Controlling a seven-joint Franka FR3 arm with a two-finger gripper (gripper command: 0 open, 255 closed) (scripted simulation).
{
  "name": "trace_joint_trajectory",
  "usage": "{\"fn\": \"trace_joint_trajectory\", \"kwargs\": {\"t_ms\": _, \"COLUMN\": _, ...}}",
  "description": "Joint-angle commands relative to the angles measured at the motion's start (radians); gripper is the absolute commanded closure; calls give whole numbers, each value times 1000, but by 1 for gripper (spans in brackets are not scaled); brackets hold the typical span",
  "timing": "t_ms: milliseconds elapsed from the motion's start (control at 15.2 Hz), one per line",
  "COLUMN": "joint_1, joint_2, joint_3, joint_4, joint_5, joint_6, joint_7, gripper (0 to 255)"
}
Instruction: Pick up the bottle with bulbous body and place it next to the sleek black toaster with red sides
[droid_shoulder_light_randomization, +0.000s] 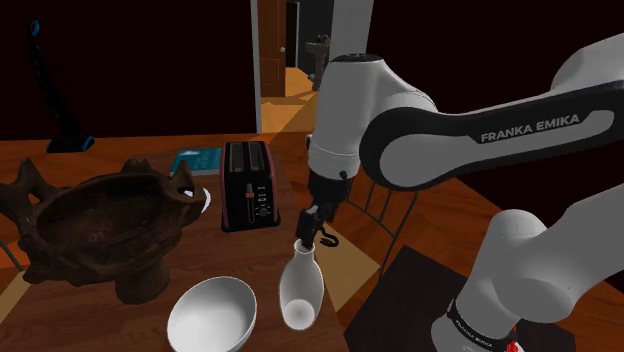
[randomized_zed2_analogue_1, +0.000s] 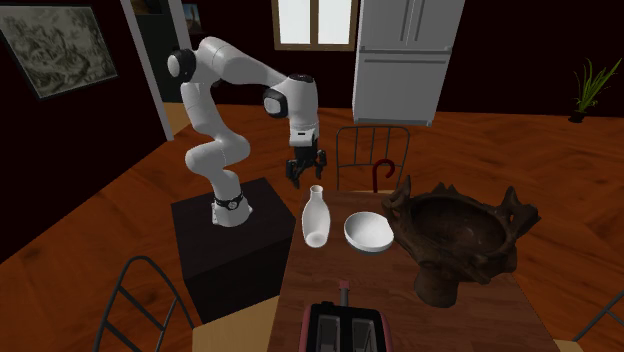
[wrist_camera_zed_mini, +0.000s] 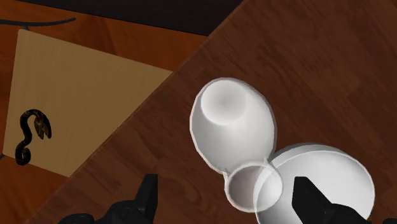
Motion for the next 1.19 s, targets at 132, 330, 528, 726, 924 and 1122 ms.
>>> {"fn": "trace_joint_trajectory", "kwargs": {"t_ms": 132, "joint_1": 13, "joint_2": 57, "joint_3": 50, "joint_4": -22, "joint_5": 17, "joint_6": 83, "joint_7": 40, "gripper": 0}}
{"fn": "trace_joint_trajectory", "kwargs": {"t_ms": 330, "joint_1": 11, "joint_2": 76, "joint_3": 59, "joint_4": -48, "joint_5": 18, "joint_6": 128, "joint_7": 42, "gripper": 0}}
{"fn": "trace_joint_trajectory", "kwargs": {"t_ms": 528, "joint_1": 9, "joint_2": 95, "joint_3": 67, "joint_4": -69, "joint_5": 18, "joint_6": 168, "joint_7": 44, "gripper": 0}}
{"fn": "trace_joint_trajectory", "kwargs": {"t_ms": 726, "joint_1": 9, "joint_2": 95, "joint_3": 67, "joint_4": -69, "joint_5": 18, "joint_6": 168, "joint_7": 44, "gripper": 0}}
{"fn": "trace_joint_trajectory", "kwargs": {"t_ms": 924, "joint_1": 9, "joint_2": 95, "joint_3": 67, "joint_4": -69, "joint_5": 18, "joint_6": 168, "joint_7": 44, "gripper": 0}}
{"fn": "trace_joint_trajectory", "kwargs": {"t_ms": 1122, "joint_1": 9, "joint_2": 95, "joint_3": 67, "joint_4": -69, "joint_5": 18, "joint_6": 168, "joint_7": 44, "gripper": 255}}
